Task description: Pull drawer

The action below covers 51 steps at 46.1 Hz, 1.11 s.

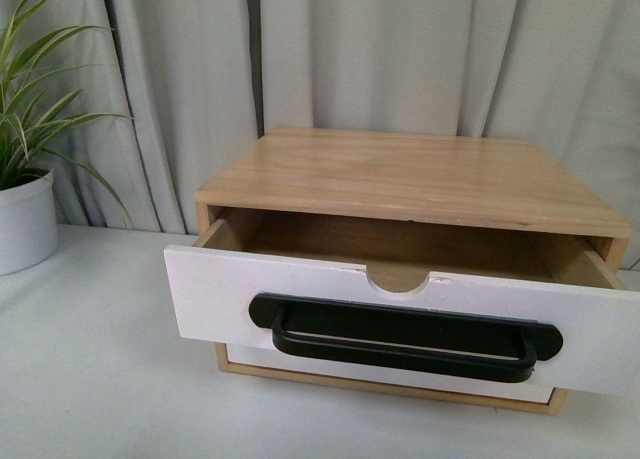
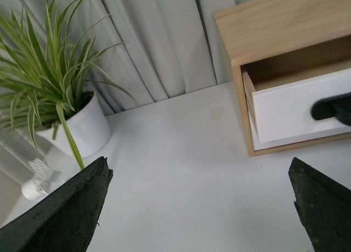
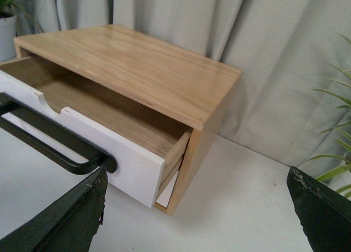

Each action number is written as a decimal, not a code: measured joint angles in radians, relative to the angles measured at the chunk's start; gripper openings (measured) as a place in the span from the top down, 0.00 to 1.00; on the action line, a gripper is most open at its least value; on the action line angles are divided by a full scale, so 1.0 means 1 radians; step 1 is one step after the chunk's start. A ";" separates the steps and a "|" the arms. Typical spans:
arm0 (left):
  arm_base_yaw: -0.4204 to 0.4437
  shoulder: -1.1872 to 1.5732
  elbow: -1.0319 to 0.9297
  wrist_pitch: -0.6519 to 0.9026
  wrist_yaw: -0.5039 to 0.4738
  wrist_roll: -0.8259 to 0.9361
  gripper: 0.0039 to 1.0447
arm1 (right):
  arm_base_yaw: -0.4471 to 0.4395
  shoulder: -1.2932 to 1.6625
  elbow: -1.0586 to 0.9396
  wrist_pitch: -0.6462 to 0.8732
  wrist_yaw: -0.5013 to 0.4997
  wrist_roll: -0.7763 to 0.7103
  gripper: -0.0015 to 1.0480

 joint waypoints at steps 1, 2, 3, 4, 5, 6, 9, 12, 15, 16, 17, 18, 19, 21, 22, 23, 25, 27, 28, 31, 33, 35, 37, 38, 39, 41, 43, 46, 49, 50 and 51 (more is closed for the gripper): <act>-0.003 -0.026 -0.011 -0.011 -0.014 -0.037 0.05 | -0.008 -0.019 -0.008 -0.002 0.005 0.012 0.09; -0.003 -0.055 -0.024 -0.024 -0.034 -0.066 0.05 | -0.011 -0.029 -0.011 -0.004 0.009 0.017 0.09; -0.001 -0.074 -0.033 -0.034 -0.050 -0.100 0.05 | -0.021 -0.057 -0.021 -0.013 0.015 0.031 0.09; 0.011 -0.098 -0.044 -0.051 -0.066 -0.138 0.05 | -0.034 -0.078 -0.030 -0.026 0.021 0.052 0.09; 0.033 -0.119 -0.054 -0.071 -0.067 -0.195 0.05 | -0.048 -0.095 -0.037 -0.031 0.029 0.072 0.09; 0.051 -0.133 -0.060 -0.083 -0.068 -0.222 0.05 | -0.052 -0.100 -0.039 -0.031 0.033 0.084 0.09; 0.109 -0.172 -0.078 -0.103 -0.082 -0.322 0.05 | -0.068 -0.111 -0.044 -0.031 0.052 0.119 0.09; 0.141 -0.188 -0.081 -0.107 -0.094 -0.372 0.05 | -0.072 -0.112 -0.044 -0.031 0.054 0.138 0.09; 0.153 -0.194 -0.081 -0.108 -0.097 -0.408 0.05 | -0.072 -0.112 -0.046 -0.031 0.052 0.148 0.09; 0.154 -0.195 -0.082 -0.108 -0.095 -0.415 0.05 | -0.072 -0.112 -0.046 -0.031 0.052 0.150 0.09; 0.154 -0.195 -0.082 -0.108 -0.092 -0.420 0.05 | -0.072 -0.113 -0.046 -0.031 0.052 0.152 0.09; 0.154 -0.195 -0.082 -0.108 -0.092 -0.426 0.05 | -0.072 -0.113 -0.046 -0.031 0.052 0.154 0.09; 0.154 -0.195 -0.082 -0.108 -0.092 -0.430 0.05 | -0.072 -0.113 -0.046 -0.031 0.052 0.155 0.09; 0.166 -0.216 -0.084 -0.114 -0.046 -0.422 0.08 | -0.043 -0.132 -0.057 -0.024 0.162 0.189 0.15; 0.189 -0.246 -0.094 -0.122 0.032 -0.404 0.13 | -0.019 -0.147 -0.067 -0.024 0.229 0.204 0.20; 0.210 -0.280 -0.108 -0.128 0.097 -0.386 0.19 | 0.002 -0.160 -0.078 -0.024 0.294 0.218 0.25; 0.238 -0.321 -0.120 -0.132 0.164 -0.374 0.26 | 0.037 -0.183 -0.095 -0.026 0.357 0.232 0.35; 0.272 -0.342 -0.121 -0.132 0.216 -0.358 0.38 | 0.060 -0.200 -0.108 -0.031 0.383 0.240 0.44; 0.286 -0.348 -0.124 -0.132 0.228 -0.355 0.43 | 0.073 -0.210 -0.114 -0.033 0.392 0.243 0.49; 0.330 -0.359 -0.133 -0.141 0.282 -0.350 0.54 | 0.100 -0.230 -0.127 -0.040 0.416 0.246 0.61; 0.385 -0.367 -0.140 -0.146 0.359 -0.346 0.61 | 0.113 -0.240 -0.135 -0.044 0.431 0.247 0.68; 0.425 -0.372 -0.144 -0.147 0.388 -0.342 0.67 | 0.149 -0.253 -0.142 -0.053 0.491 0.247 0.74; 0.456 -0.376 -0.146 -0.147 0.388 -0.341 0.75 | 0.199 -0.263 -0.145 -0.058 0.544 0.249 0.81; 0.463 -0.378 -0.148 -0.147 0.389 -0.341 0.81 | 0.227 -0.271 -0.148 -0.059 0.557 0.251 0.86; 0.465 -0.380 -0.149 -0.147 0.393 -0.341 0.86 | 0.241 -0.278 -0.151 -0.062 0.558 0.251 0.91; 0.466 -0.388 -0.155 -0.146 0.406 -0.340 0.94 | 0.251 -0.341 -0.152 -0.145 0.558 0.249 0.99; 0.465 -0.410 -0.176 -0.145 0.403 -0.339 0.96 | 0.253 -0.391 -0.166 -0.186 0.562 0.252 0.99; 0.467 -0.417 -0.188 -0.147 0.401 -0.338 0.96 | 0.253 -0.415 -0.168 -0.190 0.565 0.252 0.99; 0.468 -0.420 -0.188 -0.147 0.401 -0.338 0.96 | 0.253 -0.425 -0.169 -0.190 0.563 0.252 0.99; 0.468 -0.421 -0.188 -0.147 0.401 -0.338 0.96 | 0.253 -0.426 -0.171 -0.190 0.564 0.252 0.99; 0.468 -0.422 -0.188 -0.147 0.400 -0.338 0.96 | 0.254 -0.428 -0.172 -0.190 0.564 0.252 0.99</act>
